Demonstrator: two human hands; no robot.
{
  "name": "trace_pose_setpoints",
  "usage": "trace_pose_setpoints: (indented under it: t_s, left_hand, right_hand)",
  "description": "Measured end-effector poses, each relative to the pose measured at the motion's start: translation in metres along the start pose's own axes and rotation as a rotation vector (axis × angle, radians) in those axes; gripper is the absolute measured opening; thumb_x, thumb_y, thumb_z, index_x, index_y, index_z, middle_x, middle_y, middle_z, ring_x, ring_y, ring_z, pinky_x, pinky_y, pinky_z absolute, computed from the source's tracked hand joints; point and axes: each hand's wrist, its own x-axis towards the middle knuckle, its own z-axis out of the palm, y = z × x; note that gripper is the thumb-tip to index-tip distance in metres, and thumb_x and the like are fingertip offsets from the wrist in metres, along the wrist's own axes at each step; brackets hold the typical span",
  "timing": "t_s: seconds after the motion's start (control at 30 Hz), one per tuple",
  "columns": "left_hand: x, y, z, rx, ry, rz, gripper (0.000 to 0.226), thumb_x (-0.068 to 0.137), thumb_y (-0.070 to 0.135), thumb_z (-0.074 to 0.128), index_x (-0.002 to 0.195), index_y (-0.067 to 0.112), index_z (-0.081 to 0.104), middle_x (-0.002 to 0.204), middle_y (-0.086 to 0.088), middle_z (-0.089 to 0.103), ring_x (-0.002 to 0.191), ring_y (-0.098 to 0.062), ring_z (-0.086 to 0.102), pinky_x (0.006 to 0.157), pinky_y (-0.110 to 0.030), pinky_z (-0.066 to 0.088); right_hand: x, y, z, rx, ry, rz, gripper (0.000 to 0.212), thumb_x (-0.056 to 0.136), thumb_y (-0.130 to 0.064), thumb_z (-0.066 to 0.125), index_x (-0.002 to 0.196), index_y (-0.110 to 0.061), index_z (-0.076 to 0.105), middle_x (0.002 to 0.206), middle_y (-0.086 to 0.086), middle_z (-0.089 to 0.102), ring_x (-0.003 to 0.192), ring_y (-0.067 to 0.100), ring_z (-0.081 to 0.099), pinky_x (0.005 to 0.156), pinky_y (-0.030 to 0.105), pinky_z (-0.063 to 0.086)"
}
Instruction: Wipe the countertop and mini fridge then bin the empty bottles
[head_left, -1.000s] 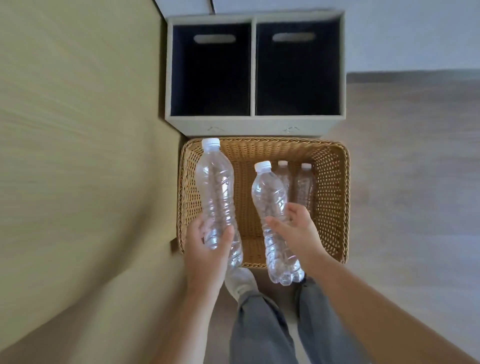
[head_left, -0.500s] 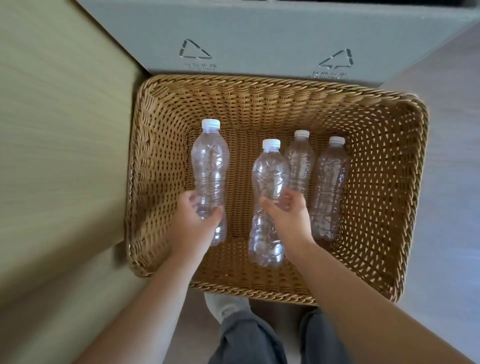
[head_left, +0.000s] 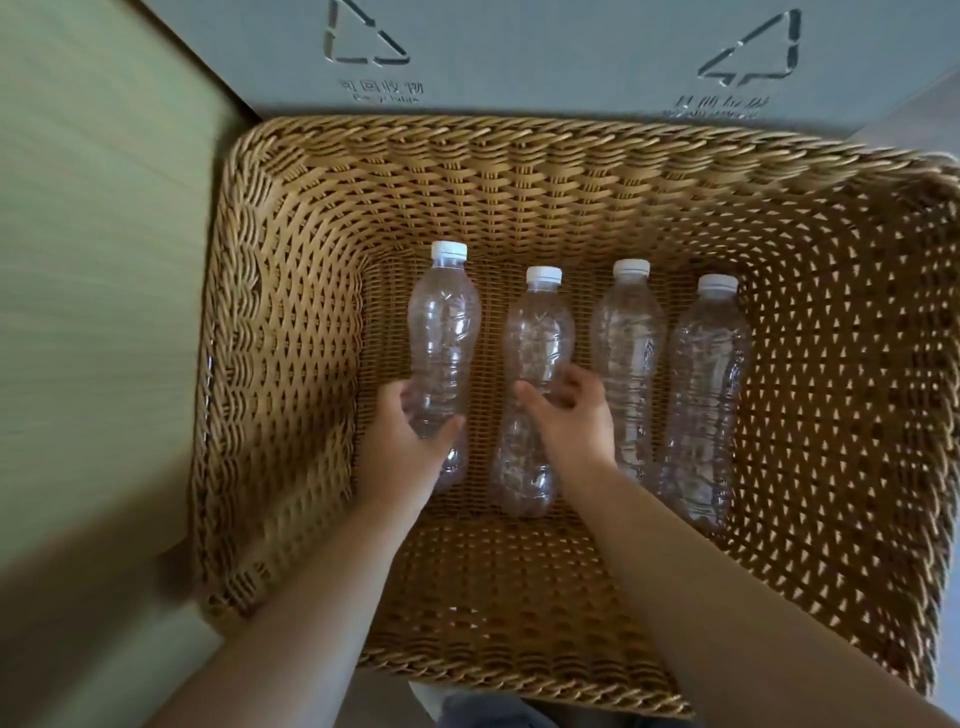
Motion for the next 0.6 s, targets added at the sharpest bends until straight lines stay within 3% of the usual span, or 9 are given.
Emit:
trace_pose_setpoints:
  t_s: [0.13, 0.2, 0.27, 0.33, 0.4, 0.47, 0.53, 0.6]
  left_hand:
    - [0.003, 0.001, 0.012, -0.050, 0.002, 0.008, 0.059, 0.074, 0.034, 0.072, 0.123, 0.018, 0.043, 0.097, 0.023, 0.048, 0.086, 0.002, 0.051, 0.071, -0.015, 0.041]
    - [0.002, 0.003, 0.013, -0.066, -0.006, 0.005, 0.056, 0.075, 0.034, 0.072, 0.120, 0.020, 0.043, 0.092, 0.028, 0.047, 0.079, 0.011, 0.048, 0.064, -0.007, 0.038]
    - [0.000, 0.004, 0.014, -0.081, -0.038, -0.013, 0.058, 0.075, 0.035, 0.071, 0.123, 0.021, 0.042, 0.095, 0.022, 0.050, 0.082, 0.007, 0.050, 0.065, -0.010, 0.037]
    - [-0.004, 0.005, 0.012, -0.059, -0.068, -0.023, 0.060, 0.075, 0.038, 0.071, 0.125, 0.022, 0.041, 0.095, 0.024, 0.049, 0.082, 0.006, 0.049, 0.065, -0.012, 0.035]
    - [-0.010, 0.007, 0.009, -0.055, -0.072, -0.022, 0.061, 0.075, 0.039, 0.070, 0.127, 0.024, 0.042, 0.093, 0.029, 0.046, 0.078, 0.015, 0.044, 0.061, -0.006, 0.031]
    - [-0.016, 0.010, 0.004, -0.065, -0.068, -0.030, 0.064, 0.076, 0.040, 0.069, 0.131, 0.022, 0.041, 0.108, 0.023, 0.050, 0.089, 0.012, 0.045, 0.068, -0.003, 0.032]
    - [-0.023, 0.015, -0.002, -0.056, -0.059, -0.058, 0.068, 0.078, 0.040, 0.067, 0.135, 0.021, 0.037, 0.130, 0.007, 0.049, 0.110, -0.004, 0.045, 0.086, -0.015, 0.035]
    - [-0.032, 0.022, -0.008, -0.047, -0.042, -0.043, 0.064, 0.080, 0.039, 0.065, 0.135, 0.020, 0.038, 0.131, 0.004, 0.049, 0.110, -0.002, 0.042, 0.088, -0.020, 0.032]
  right_hand:
    - [0.005, 0.005, -0.001, -0.032, 0.002, -0.011, 0.058, 0.077, -0.041, 0.069, 0.125, -0.024, 0.041, 0.086, -0.023, 0.045, 0.073, -0.008, 0.046, 0.045, 0.008, 0.037]
    - [0.005, 0.006, -0.002, -0.048, -0.002, -0.035, 0.058, 0.078, -0.041, 0.069, 0.126, -0.023, 0.041, 0.090, -0.022, 0.048, 0.076, -0.006, 0.050, 0.051, 0.012, 0.042]
    - [0.002, 0.006, -0.002, -0.057, -0.009, -0.042, 0.062, 0.078, -0.042, 0.068, 0.129, -0.022, 0.039, 0.105, -0.012, 0.055, 0.085, 0.003, 0.055, 0.064, 0.023, 0.049]
    - [-0.002, 0.004, -0.003, -0.059, -0.012, -0.029, 0.068, 0.078, -0.045, 0.066, 0.134, -0.022, 0.035, 0.121, -0.004, 0.054, 0.102, 0.013, 0.055, 0.074, 0.028, 0.047]
    - [-0.007, 0.001, -0.006, -0.043, -0.016, -0.025, 0.070, 0.080, -0.046, 0.064, 0.137, -0.023, 0.032, 0.130, -0.002, 0.051, 0.112, 0.016, 0.051, 0.079, 0.026, 0.040]
    - [-0.014, -0.003, -0.010, -0.037, -0.037, -0.022, 0.069, 0.080, -0.047, 0.062, 0.138, -0.024, 0.031, 0.133, -0.003, 0.049, 0.115, 0.015, 0.048, 0.081, 0.025, 0.038]
    - [-0.021, -0.008, -0.017, -0.042, -0.051, -0.017, 0.068, 0.081, -0.046, 0.062, 0.137, -0.025, 0.032, 0.134, -0.003, 0.048, 0.116, 0.015, 0.048, 0.084, 0.025, 0.039]
    - [-0.029, -0.016, -0.027, -0.059, -0.055, -0.033, 0.064, 0.081, -0.044, 0.062, 0.136, -0.025, 0.035, 0.134, -0.003, 0.048, 0.115, 0.013, 0.049, 0.085, 0.024, 0.039]
